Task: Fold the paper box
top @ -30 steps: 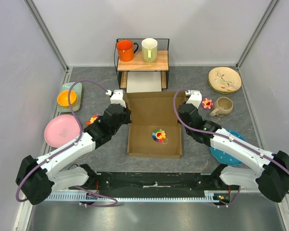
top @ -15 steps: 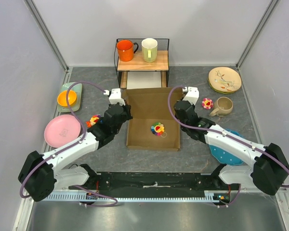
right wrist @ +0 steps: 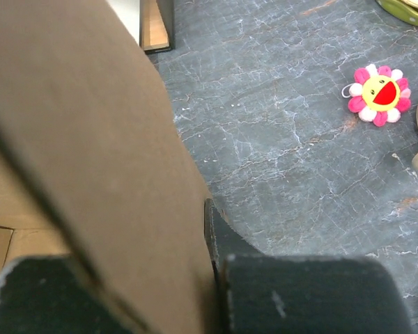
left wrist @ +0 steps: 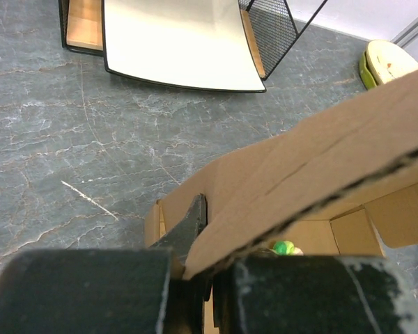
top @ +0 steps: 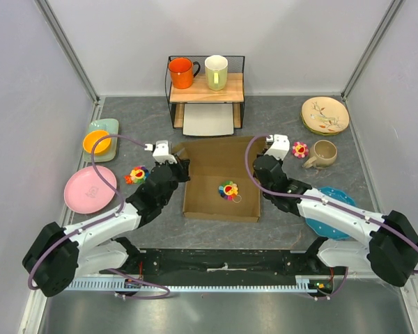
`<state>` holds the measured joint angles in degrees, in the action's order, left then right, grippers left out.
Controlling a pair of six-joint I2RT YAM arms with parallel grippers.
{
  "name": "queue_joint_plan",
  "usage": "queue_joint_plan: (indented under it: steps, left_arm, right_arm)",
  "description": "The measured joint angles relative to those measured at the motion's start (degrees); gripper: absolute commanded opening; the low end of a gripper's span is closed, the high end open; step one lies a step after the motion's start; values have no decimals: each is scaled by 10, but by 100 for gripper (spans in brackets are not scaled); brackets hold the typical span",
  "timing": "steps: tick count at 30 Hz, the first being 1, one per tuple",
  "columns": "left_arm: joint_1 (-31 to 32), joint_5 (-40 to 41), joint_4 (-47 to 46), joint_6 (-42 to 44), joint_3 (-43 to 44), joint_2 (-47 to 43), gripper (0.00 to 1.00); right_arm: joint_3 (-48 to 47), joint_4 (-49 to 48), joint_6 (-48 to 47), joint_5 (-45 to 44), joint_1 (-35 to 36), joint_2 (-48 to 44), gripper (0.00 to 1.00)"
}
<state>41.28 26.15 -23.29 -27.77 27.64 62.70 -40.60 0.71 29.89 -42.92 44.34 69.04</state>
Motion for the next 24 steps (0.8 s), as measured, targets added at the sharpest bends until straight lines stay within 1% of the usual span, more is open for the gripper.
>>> queue_joint_plan:
  steps: [8, 11, 12, 17, 20, 24]
  left_arm:
    - [1, -19, -14, -9, -45, -50, 2]
    - [1, -28, -13, -9, -59, -71, 2]
    - [1, -30, -13, -9, -63, -76, 2]
    - [2, -40, -13, -9, -83, -104, 2]
    - [2, -42, -13, -9, -90, -114, 3]
    - [2, -40, -11, -9, -95, -122, 4]
  right_arm:
    - [31, -22, 18, -10, 17, -23, 0]
    - [46, -26, 23, -10, 25, -38, 3]
    - [50, -27, 24, -11, 28, -43, 6]
    - [61, -22, 39, -11, 35, -60, 14]
    - [65, -10, 52, -10, 39, -70, 21]
    - [65, 20, 70, -10, 43, -84, 33]
